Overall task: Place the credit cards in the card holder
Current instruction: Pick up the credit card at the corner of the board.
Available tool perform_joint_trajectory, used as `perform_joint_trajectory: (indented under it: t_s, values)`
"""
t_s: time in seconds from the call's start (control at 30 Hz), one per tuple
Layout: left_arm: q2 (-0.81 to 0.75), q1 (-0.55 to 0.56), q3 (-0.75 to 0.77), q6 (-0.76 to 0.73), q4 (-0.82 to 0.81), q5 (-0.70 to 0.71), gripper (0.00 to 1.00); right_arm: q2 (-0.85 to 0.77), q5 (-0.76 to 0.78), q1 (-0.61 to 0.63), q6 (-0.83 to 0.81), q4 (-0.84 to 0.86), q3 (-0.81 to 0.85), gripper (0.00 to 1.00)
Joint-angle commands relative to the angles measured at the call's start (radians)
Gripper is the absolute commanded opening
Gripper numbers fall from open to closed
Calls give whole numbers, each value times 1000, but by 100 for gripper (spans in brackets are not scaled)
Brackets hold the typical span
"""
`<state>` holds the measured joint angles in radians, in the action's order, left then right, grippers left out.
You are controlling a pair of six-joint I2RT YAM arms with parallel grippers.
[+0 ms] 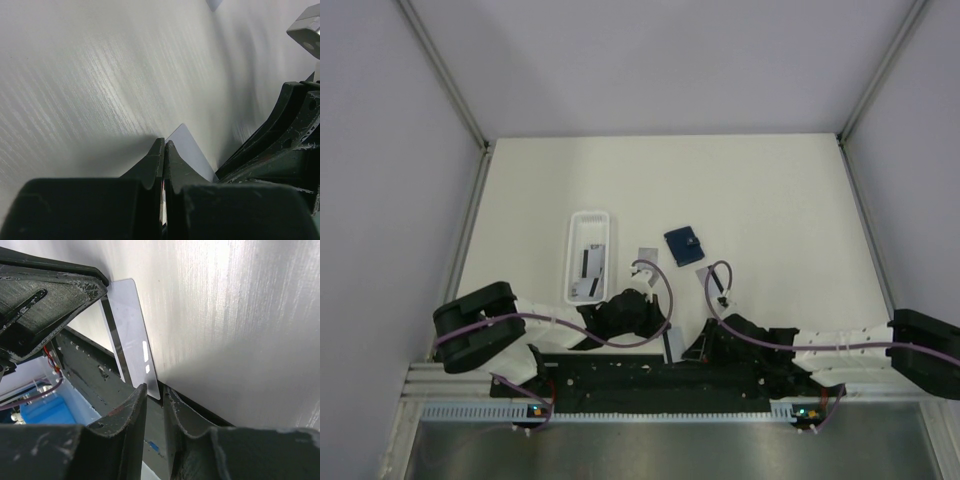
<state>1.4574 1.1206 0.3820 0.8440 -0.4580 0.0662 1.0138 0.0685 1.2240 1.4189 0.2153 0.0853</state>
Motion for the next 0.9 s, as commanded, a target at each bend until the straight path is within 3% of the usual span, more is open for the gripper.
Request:
perform_joint_trajectory:
  t_s: [0.0, 0.33, 0.43, 0.87]
  values:
    - [24, 4, -20, 9, -7, -17, 0, -12, 108, 0, 3, -43, -15, 20]
    - [34, 4, -29, 27, -37, -32, 0, -53, 119, 3, -15, -53, -7, 10]
    - [20, 4, -31, 29, -36, -29, 1, -73, 120, 2, -32, -48, -7, 0]
    - [-196, -1, 47, 0, 102, 69, 32, -170, 119, 3, -184, -62, 39, 0]
